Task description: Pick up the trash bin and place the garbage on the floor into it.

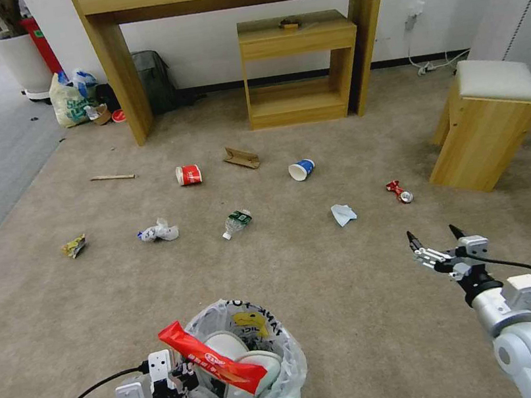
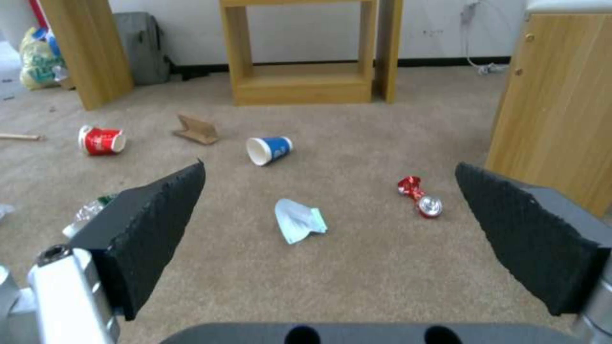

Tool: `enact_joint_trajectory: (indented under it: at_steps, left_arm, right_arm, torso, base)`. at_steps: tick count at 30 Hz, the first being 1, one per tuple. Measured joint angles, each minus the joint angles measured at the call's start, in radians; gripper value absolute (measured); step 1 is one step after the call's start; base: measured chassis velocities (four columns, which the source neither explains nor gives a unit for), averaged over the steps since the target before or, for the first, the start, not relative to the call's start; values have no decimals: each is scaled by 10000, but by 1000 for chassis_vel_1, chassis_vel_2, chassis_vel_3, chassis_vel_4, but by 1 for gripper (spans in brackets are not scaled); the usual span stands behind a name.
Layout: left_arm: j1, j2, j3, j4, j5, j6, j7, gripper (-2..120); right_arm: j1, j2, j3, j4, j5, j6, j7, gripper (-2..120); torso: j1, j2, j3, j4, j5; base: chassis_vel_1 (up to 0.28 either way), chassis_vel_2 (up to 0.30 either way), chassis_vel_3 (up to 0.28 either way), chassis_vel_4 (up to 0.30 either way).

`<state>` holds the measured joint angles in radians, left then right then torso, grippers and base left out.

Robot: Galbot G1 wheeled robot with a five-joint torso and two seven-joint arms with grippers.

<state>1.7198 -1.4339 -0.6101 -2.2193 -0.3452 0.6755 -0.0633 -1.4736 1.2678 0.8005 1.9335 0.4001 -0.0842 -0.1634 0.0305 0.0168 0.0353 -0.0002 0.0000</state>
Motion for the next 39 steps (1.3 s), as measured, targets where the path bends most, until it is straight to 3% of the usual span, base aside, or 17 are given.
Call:
enact_joint_trajectory:
  at_steps: [39]
  left_arm:
    - [128,100,205,-152,120,-62,91,0]
  right_arm:
    - [-50,81,-206,14,17,-61,-216,100]
  torso:
    - [0,0,1,0,-1]
  base:
    - [-130,130,125,-125]
